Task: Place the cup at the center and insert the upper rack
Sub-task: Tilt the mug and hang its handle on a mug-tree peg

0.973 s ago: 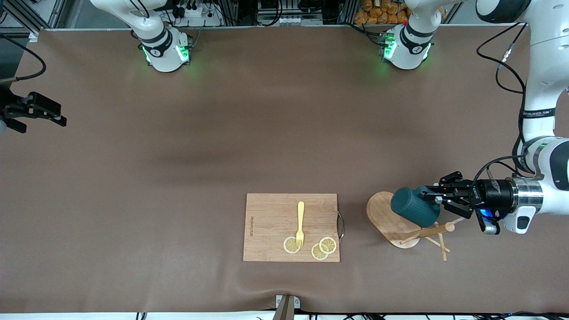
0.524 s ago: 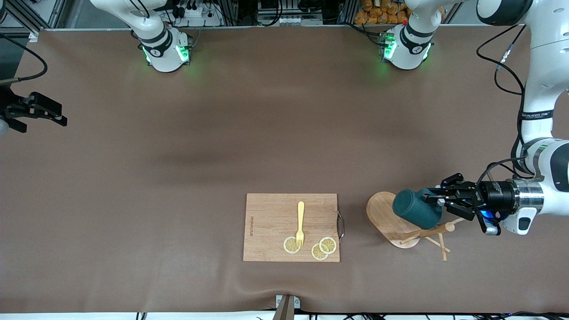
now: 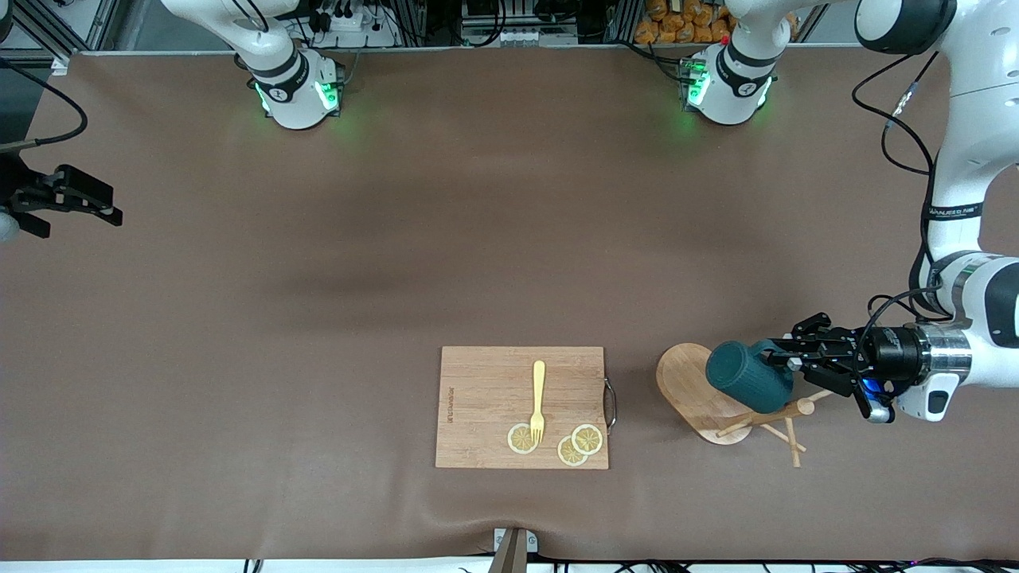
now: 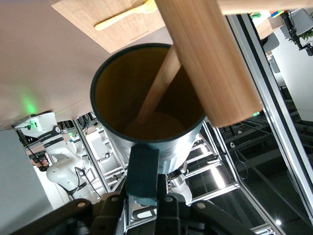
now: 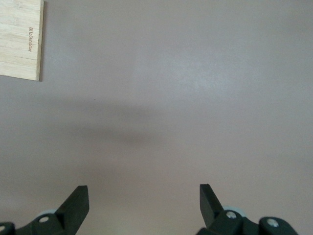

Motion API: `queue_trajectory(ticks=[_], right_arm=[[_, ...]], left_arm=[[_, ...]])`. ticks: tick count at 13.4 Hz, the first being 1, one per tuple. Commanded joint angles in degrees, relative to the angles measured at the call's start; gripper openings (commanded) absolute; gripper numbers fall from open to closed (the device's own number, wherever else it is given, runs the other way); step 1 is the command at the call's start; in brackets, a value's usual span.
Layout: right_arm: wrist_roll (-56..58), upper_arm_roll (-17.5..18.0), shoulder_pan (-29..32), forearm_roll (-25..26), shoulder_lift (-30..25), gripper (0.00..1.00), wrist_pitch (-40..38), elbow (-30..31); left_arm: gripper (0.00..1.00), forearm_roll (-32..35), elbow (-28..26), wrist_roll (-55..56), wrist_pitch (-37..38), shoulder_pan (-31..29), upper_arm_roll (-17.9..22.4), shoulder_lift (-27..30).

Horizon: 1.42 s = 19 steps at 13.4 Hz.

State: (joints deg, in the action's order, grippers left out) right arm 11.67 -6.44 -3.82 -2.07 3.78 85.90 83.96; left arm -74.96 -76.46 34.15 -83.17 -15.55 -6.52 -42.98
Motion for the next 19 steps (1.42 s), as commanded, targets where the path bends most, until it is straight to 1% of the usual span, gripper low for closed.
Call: queue_trajectory(ticks=[1, 8, 11, 19], right_arm=[[-0.86, 0.02, -1.1, 0.75, 0.52, 1.0, -0.47, -0.99], [-0.77, -0.07, -0.84, 0.93, 1.14, 1.0, 0.06, -1.08], [-0.77, -0.07, -1.01, 3.74, 1.14, 1.0, 0.5, -1.08], [-0.86, 0.02, -1.01, 3.66, 1.14, 1.0, 0.06, -0.99]], left_arm=[[0.0, -1.68, 0.7, -0.75, 1.08, -0.71, -0.6, -0.62], [0.0, -1.94, 0.79, -2.69, 1.08, -1.32, -0.69, -2.2], [0.0, -2.12, 0.79, -3.48, 1.08, -1.32, -0.6, -2.72], [0.0, -2.12, 0.7, -4.18, 1.08, -1.58, -0.6, -3.25]])
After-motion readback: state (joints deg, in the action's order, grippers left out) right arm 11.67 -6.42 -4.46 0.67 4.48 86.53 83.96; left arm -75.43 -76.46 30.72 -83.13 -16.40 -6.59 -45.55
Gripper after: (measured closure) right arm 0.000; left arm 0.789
